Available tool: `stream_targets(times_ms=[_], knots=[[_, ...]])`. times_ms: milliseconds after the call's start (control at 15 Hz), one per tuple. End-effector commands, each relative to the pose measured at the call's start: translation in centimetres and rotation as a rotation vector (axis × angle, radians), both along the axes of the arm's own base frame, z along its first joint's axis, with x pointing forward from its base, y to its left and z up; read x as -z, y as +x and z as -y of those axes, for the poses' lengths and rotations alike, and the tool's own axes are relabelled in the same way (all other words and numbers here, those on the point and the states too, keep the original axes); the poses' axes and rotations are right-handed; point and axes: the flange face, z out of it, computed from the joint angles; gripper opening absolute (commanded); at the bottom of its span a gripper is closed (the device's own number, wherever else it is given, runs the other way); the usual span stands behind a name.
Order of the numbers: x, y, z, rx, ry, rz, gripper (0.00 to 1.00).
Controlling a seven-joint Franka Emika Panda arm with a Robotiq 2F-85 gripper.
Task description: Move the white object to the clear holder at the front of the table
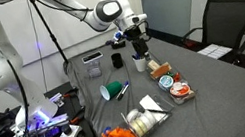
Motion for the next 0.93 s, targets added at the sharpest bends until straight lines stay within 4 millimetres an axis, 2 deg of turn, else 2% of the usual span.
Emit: stream_targets(times_ms=[0, 333, 867], knots=[[2.9, -0.8, 1.2, -0.119, 0.011, -0.045, 1.0], [7.0, -1.9, 2.2, -0.211, 0.052, -0.138, 1.0], [12.6, -3.4, 3.9, -0.226, 0.057, -0.236, 1.0]])
